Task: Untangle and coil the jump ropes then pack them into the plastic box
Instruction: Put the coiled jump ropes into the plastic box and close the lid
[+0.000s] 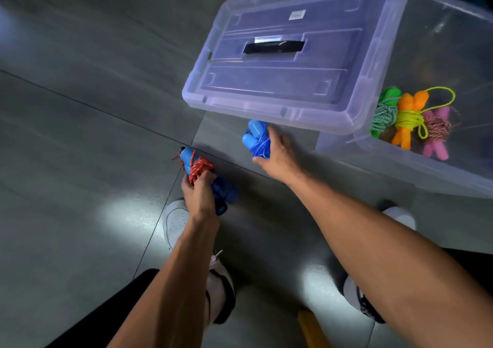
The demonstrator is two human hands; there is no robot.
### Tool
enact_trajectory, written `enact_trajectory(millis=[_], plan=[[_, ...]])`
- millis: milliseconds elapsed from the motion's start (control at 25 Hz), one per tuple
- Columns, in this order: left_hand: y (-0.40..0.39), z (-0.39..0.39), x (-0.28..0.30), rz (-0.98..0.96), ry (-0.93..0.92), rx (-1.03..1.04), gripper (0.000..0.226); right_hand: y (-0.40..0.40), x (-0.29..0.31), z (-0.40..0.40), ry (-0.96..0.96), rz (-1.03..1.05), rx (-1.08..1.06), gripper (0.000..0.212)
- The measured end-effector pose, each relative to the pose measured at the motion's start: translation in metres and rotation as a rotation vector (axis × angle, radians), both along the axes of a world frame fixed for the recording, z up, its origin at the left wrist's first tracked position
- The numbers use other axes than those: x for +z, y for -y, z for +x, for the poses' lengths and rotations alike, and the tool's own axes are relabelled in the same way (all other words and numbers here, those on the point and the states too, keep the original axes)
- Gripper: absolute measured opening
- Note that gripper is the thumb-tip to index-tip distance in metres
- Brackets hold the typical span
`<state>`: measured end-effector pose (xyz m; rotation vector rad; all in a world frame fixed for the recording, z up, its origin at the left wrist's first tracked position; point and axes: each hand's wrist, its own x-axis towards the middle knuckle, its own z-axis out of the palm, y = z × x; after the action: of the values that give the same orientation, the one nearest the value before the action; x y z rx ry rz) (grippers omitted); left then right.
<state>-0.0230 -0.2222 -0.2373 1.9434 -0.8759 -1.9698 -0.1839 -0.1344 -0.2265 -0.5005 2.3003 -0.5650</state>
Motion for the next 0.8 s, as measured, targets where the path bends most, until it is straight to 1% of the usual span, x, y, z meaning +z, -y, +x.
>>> enact_trajectory(millis=[40, 80, 160, 240, 280, 360, 400, 480, 560, 600, 680, 760, 800], plan=[[0.001, 0.004, 0.001, -0.013, -0.013, -0.031, 0.069, -0.004, -0.003, 0.002, 0.021, 0.006, -0.018, 0.065], [0.001, 0.007, 0.007, -0.038, -0.016, -0.072, 0.07, -0.01, -0.001, 0.005, 0.048, 0.038, -0.011, 0.061], [-0.005, 0.006, 0.02, -0.068, 0.025, -0.175, 0.057, -0.026, 0.009, 0.009, 0.077, 0.132, 0.064, 0.06], [-0.015, -0.001, 0.039, -0.088, 0.056, -0.235, 0.047, -0.046, 0.031, 0.012, 0.08, 0.166, 0.13, 0.06], [-0.023, -0.005, 0.052, -0.099, 0.046, -0.254, 0.05, -0.056, 0.047, 0.012, 0.078, 0.154, 0.148, 0.06], [-0.041, -0.008, 0.082, -0.159, 0.003, -0.307, 0.064, -0.081, 0.083, 0.009, 0.044, 0.125, 0.201, 0.061], [-0.051, -0.008, 0.096, -0.214, -0.021, -0.336, 0.07, -0.094, 0.103, 0.006, 0.022, 0.112, 0.252, 0.064], [-0.069, -0.01, 0.121, -0.357, -0.08, -0.421, 0.074, -0.118, 0.141, -0.002, 0.001, 0.076, 0.349, 0.074], [-0.086, -0.02, 0.15, -0.51, -0.184, -0.536, 0.07, -0.149, 0.183, -0.014, -0.038, 0.02, 0.37, 0.08], [-0.093, -0.03, 0.166, -0.564, -0.242, -0.598, 0.069, -0.167, 0.203, -0.023, -0.078, -0.015, 0.347, 0.08], [-0.108, -0.053, 0.2, -0.644, -0.314, -0.761, 0.073, -0.207, 0.237, -0.044, -0.181, -0.038, 0.273, 0.079], [-0.119, -0.078, 0.226, -0.759, -0.308, -0.995, 0.079, -0.244, 0.262, -0.066, -0.286, 0.009, 0.214, 0.081], [-0.121, -0.093, 0.233, -0.84, -0.274, -1.13, 0.081, -0.258, 0.267, -0.078, -0.308, 0.037, 0.194, 0.082]])
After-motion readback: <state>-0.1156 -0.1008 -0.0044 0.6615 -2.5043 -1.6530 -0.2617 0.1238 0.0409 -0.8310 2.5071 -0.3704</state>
